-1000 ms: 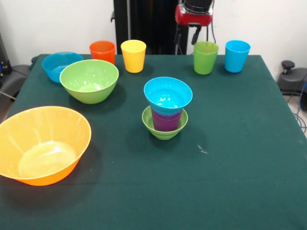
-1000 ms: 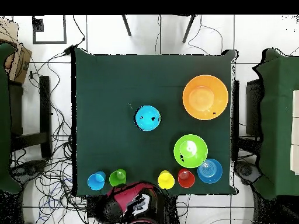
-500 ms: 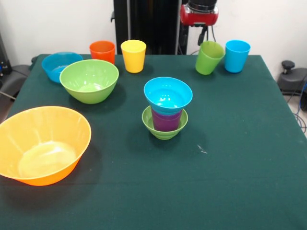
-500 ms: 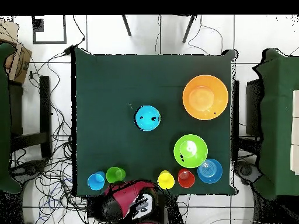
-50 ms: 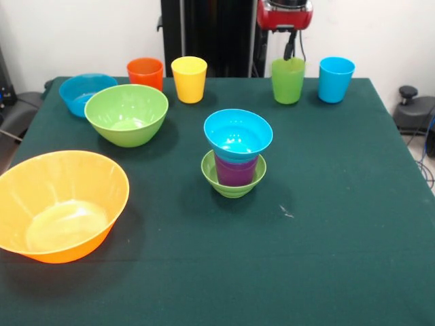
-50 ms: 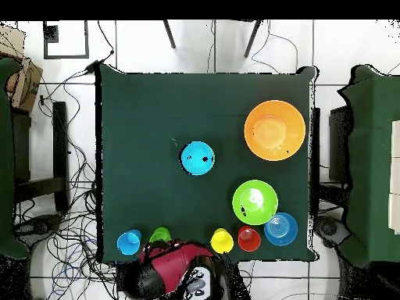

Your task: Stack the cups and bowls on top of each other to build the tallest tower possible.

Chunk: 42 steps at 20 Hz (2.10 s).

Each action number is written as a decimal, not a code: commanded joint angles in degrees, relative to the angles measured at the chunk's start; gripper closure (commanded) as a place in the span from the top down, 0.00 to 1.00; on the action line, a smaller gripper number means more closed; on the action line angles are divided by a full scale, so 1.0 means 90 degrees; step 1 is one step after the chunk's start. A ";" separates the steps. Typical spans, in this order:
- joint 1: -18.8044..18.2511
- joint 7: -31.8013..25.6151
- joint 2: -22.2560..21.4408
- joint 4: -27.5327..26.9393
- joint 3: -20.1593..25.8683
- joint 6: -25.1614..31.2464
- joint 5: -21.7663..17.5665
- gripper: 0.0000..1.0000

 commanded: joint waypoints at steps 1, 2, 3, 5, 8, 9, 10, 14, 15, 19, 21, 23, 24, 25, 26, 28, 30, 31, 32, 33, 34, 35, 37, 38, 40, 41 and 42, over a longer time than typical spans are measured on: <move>-0.0705 0.0087 -0.0762 0.0625 0.1034 0.0819 0.0116 1.00; -0.0834 0.0021 -0.0877 0.0693 0.1181 0.0920 0.0164 1.00; -0.0880 0.0012 -0.0966 0.0729 0.1264 0.0990 0.0220 1.00; -0.0966 0.0011 -0.1049 0.0780 0.1417 0.1067 0.0279 1.00; -0.0869 0.0127 -0.0778 0.0606 0.1405 0.0922 0.0174 1.00; -0.0740 0.0229 -0.0577 0.0479 0.1269 0.0753 0.0073 1.00; -0.0625 0.0326 -0.0373 0.0355 0.1124 0.0579 -0.0017 1.00; -0.0404 0.0469 0.0172 0.0040 0.0813 0.0105 -0.0192 1.00; -0.0318 0.0529 0.0221 0.0004 0.0750 0.0025 -0.0173 1.00; 0.0069 0.0745 0.0484 -0.0196 0.0473 -0.0279 -0.0065 1.00; 0.0207 0.0810 0.0666 -0.0299 0.0344 -0.0462 -0.0031 1.00; 0.0299 0.0822 0.0757 -0.0367 0.0240 -0.0552 -0.0003 1.00; 0.0326 0.0818 0.0820 -0.0410 0.0195 -0.0608 0.0006 1.00; 0.0354 0.0803 0.0905 -0.0485 0.0161 -0.0663 0.0010 1.00; 0.0376 0.0781 0.0989 -0.0556 0.0110 -0.0726 0.0013 1.00; 0.0418 0.0734 0.1145 -0.0698 -0.0009 -0.0848 0.0005 1.00; 0.0419 0.0700 0.1277 -0.0786 -0.0075 -0.0961 0.0003 1.00; 0.0422 0.0688 0.1334 -0.0824 -0.0105 -0.1013 0.0005 1.00; 0.0427 0.0683 0.1379 -0.0854 -0.0127 -0.1066 0.0012 1.00; 0.0447 0.0681 0.1421 -0.0888 -0.0149 -0.1108 0.0025 1.00; 0.0429 0.0672 0.1451 -0.0919 -0.0143 -0.1143 0.0032 1.00; 0.0412 0.0664 0.1481 -0.0950 -0.0136 -0.1178 0.0040 1.00; 0.0316 0.0607 0.1479 -0.0999 -0.0067 -0.1146 0.0031 1.00; 0.0296 0.0587 0.1467 -0.1006 -0.0058 -0.1123 0.0024 1.00; 0.0255 0.0548 0.1444 -0.1020 -0.0040 -0.1077 0.0010 1.00; 0.0245 0.0522 0.1427 -0.1039 -0.0040 -0.1059 -0.0007 1.00; 0.0221 0.0527 0.1441 -0.1056 -0.0010 -0.1053 0.0005 1.00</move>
